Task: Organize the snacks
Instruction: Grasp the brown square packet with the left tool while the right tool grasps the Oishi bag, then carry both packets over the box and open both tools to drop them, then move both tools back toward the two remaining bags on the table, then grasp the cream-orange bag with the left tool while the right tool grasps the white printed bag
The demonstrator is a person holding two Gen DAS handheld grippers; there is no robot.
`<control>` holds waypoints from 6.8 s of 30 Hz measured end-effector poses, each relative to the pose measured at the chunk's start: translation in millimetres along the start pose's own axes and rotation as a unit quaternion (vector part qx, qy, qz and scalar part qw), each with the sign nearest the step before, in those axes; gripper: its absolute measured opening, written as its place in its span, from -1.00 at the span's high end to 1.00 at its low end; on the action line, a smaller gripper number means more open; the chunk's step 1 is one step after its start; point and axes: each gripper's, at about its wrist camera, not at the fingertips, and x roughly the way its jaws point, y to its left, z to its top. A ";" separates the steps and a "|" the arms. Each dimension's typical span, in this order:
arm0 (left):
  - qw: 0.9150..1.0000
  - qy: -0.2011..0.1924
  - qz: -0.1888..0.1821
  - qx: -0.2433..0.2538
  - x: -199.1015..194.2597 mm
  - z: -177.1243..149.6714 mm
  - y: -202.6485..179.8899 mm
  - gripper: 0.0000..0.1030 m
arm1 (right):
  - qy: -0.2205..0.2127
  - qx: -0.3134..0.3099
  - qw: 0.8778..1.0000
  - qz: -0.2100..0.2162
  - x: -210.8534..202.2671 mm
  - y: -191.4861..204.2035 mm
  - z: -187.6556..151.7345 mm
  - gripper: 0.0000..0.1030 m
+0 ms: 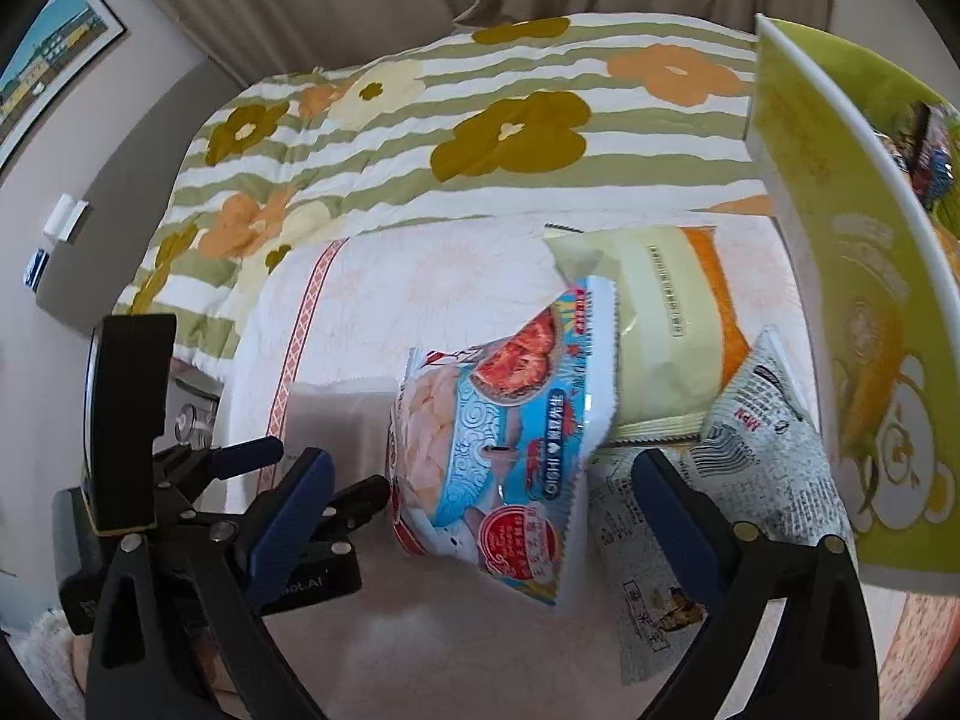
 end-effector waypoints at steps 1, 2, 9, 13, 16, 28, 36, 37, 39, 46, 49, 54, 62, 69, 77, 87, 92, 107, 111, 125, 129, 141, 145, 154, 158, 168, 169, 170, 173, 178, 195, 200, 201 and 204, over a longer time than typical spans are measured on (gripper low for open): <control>1.000 -0.002 0.002 0.002 -0.1 -0.2 -0.5 -0.58 | 0.004 -0.005 1.000 0.000 3.2 1.3 -0.1 -0.76; 1.000 -0.003 0.004 0.007 -0.1 -0.5 -2.6 -0.54 | 0.007 -0.007 1.000 0.001 5.1 2.0 -0.7 -0.74; 1.000 -0.005 0.004 0.022 -1.3 -0.5 -10.8 -0.23 | 0.020 -0.012 1.000 0.003 17.0 4.9 -1.0 -0.74; 1.000 -0.004 0.002 0.015 -3.4 -1.6 -7.7 -0.22 | 0.021 -0.019 1.000 -0.002 19.8 8.3 1.7 -0.74; 1.000 -0.004 0.002 0.008 -5.3 -5.1 -4.5 -0.22 | 0.021 -0.024 0.999 -0.003 22.2 10.7 2.4 -0.66; 1.000 -0.011 0.001 -0.016 -14.5 -15.8 11.1 -0.21 | 0.026 -0.056 0.998 0.005 28.9 22.8 0.8 -0.13; 0.999 -0.040 -0.007 -0.015 -42.9 -17.0 15.1 -0.21 | 0.003 -0.050 0.999 0.004 11.8 25.7 4.1 -0.02; 0.999 -0.043 -0.008 -0.014 -46.8 -16.7 15.3 -0.21 | -0.004 -0.050 0.999 0.002 6.7 26.8 4.8 -0.02; 0.998 -0.056 -0.009 -0.010 -60.6 -16.4 14.8 -0.21 | -0.016 -0.050 0.999 0.000 -3.0 29.0 5.8 -0.02; 0.994 -0.107 -0.020 0.025 -106.1 -6.2 3.9 -0.21 | -0.076 -0.041 0.996 -0.025 -56.3 29.1 14.8 -0.02; 0.990 -0.130 -0.027 0.048 -126.6 2.7 -10.3 -0.21 | -0.100 -0.021 0.995 -0.021 -83.2 18.6 20.3 -0.02; 0.981 -0.171 -0.034 0.082 -161.7 15.3 -48.6 -0.21 | -0.142 0.002 0.990 -0.012 -130.2 -9.3 32.4 -0.02; 0.972 -0.205 -0.055 0.096 -187.7 35.5 -144.2 -0.21 | -0.192 0.009 0.981 -0.025 -194.6 -91.2 47.3 -0.02; 0.972 -0.202 -0.088 0.080 -176.1 57.6 -229.6 -0.21 | -0.197 0.023 0.979 -0.035 -222.6 -176.5 53.8 -0.02; 0.979 -0.161 -0.103 0.067 -133.2 92.1 -305.1 -0.21 | -0.163 0.040 0.985 -0.031 -214.5 -256.4 54.0 -0.02; 0.986 -0.110 -0.080 0.095 -86.7 129.5 -345.7 -0.21 | -0.140 0.070 0.987 -0.044 -202.2 -300.6 45.1 -0.02; 0.988 -0.097 -0.073 0.100 -75.9 148.1 -354.3 -0.30 | -0.137 0.081 0.986 -0.053 -201.5 -305.6 48.8 -0.03; 0.988 -0.125 -0.049 0.072 -87.7 126.1 -303.3 -0.93 | -0.115 0.071 0.990 -0.043 -184.2 -293.9 64.2 -0.03; 0.989 -0.125 -0.051 0.067 -92.0 115.1 -293.2 -0.93 | -0.109 0.070 0.991 -0.038 -177.4 -290.5 71.7 -0.03; 0.990 -0.137 -0.027 0.035 -107.5 73.1 -262.2 -0.93 | -0.110 0.022 0.990 -0.086 -171.2 -269.7 62.4 -0.97; 0.989 -0.141 -0.023 0.024 -113.5 57.5 -258.8 -0.93 | -0.112 0.015 0.991 -0.067 -178.2 -267.4 48.4 -0.97; 0.978 -0.208 -0.004 0.000 -172.9 7.0 -255.6 -0.93 | -0.155 -0.033 0.987 -0.028 -226.4 -236.7 28.8 -0.97; 0.974 -0.227 0.010 -0.023 -191.2 -16.2 -237.0 -0.93 | -0.164 -0.060 0.984 -0.015 -233.8 -218.5 26.4 -0.97; 0.966 -0.245 0.021 -0.078 -213.2 -55.6 -162.4 -0.93 | -0.171 -0.085 0.982 0.007 -233.8 -171.9 3.3 -0.97; 0.967 -0.245 0.011 -0.076 -213.3 -59.0 -129.1 -0.93 | -0.181 -0.086 0.980 0.000 -231.7 -147.2 -5.6 -0.97; 0.978 -0.205 -0.035 -0.026 -207.2 -43.5 -71.0 -0.93 | -0.151 -0.023 0.988 -0.018 -193.5 -78.6 -28.0 -0.97; 0.979 -0.200 -0.038 -0.018 -205.9 -40.2 -66.9 -0.93 | -0.147 -0.013 0.989 -0.022 -188.4 -73.2 -30.4 -0.97; 0.980 -0.196 -0.039 -0.009 -204.4 -36.5 -62.4 -0.93 | -0.144 -0.004 0.989 -0.028 -182.4 -67.4 -33.2 -0.97; 0.981 -0.186 -0.044 0.017 -200.2 -25.9 -51.5 -0.93 | -0.144 0.021 0.989 -0.036 -171.5 -57.5 -41.9 -0.97; 0.983 -0.166 -0.051 0.063 -182.5 -3.4 -42.3 -0.93 | -0.151 0.086 0.983 -0.058 -150.6 -45.5 -61.8 -0.97; 0.985 -0.040 -0.128 0.105 -34.0 96.9 -110.0 -0.93 | -0.144 0.274 0.950 -0.033 -46.3 -69.5 -100.9 -0.97; 0.986 -0.003 -0.143 0.090 6.3 110.5 -134.6 -0.93 | -0.156 0.290 0.944 -0.036 -32.0 -72.9 -98.9 -0.97; 0.986 0.003 -0.141 0.090 11.5 112.0 -138.4 -0.93 | -0.161 0.294 0.941 -0.040 -31.4 -74.2 -98.4 -0.97; 0.988 0.013 -0.124 0.096 25.0 116.4 -151.7 -0.93 | -0.169 0.296 0.939 -0.048 -30.9 -76.3 -95.1 -0.97</control>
